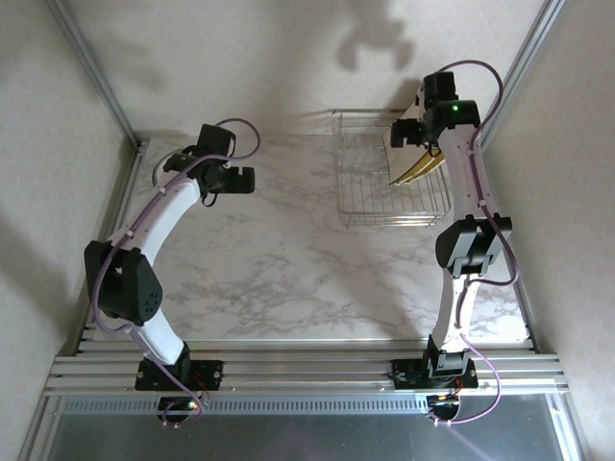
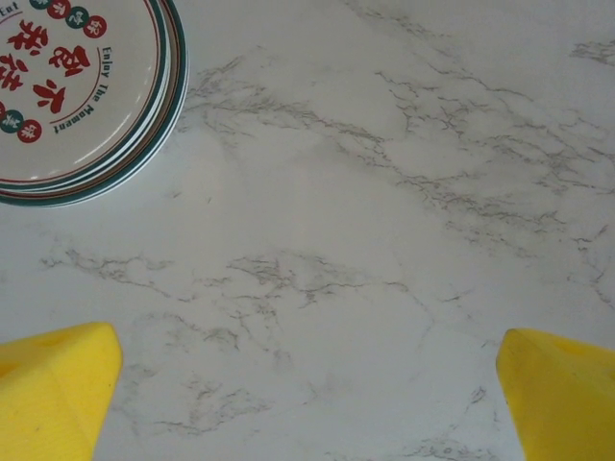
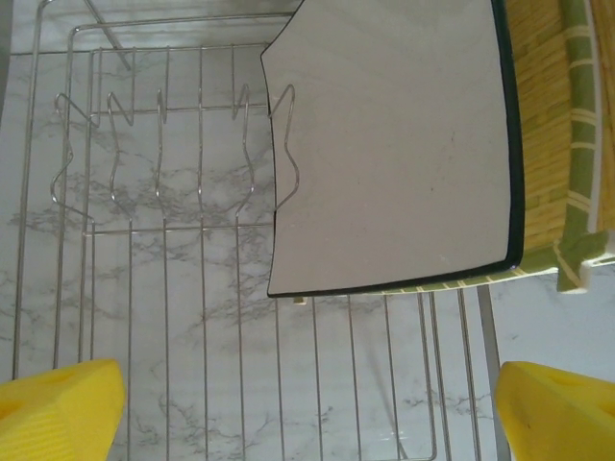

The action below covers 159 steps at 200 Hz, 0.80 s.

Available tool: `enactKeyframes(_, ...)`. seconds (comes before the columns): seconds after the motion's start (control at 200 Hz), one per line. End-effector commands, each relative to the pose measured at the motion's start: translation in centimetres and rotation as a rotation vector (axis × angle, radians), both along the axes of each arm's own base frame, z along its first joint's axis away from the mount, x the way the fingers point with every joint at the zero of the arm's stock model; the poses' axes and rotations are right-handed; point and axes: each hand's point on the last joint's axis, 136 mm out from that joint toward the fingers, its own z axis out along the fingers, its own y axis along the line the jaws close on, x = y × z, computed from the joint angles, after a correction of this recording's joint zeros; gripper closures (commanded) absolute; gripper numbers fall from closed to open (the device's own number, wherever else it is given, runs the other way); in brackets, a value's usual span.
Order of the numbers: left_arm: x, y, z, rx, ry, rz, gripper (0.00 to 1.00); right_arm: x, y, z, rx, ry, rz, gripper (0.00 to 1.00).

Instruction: Unload the plates from the dish rack

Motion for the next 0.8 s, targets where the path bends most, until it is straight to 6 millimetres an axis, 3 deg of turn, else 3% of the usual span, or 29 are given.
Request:
enactKeyframes(0.0,0.6,0.0,-0.4,0.031,0.012,-0.014,0.00,0.5,-0.7,-0.7,-0.023,0.016,-0.015,0.01)
enactKeyframes(0.531,2.0,-0.1,-1.3,0.024,0.013,-0.014,0.00,2.1,-2.2,0.8,-0.108,-0.052,-0.057,0.01)
enactKeyframes(0.791,2.1,-0.2,-2.0,0.022,0.024,-0.019,0.00,3.1,-2.5,-0.4,-0.119,-0.050,-0.074,0.01)
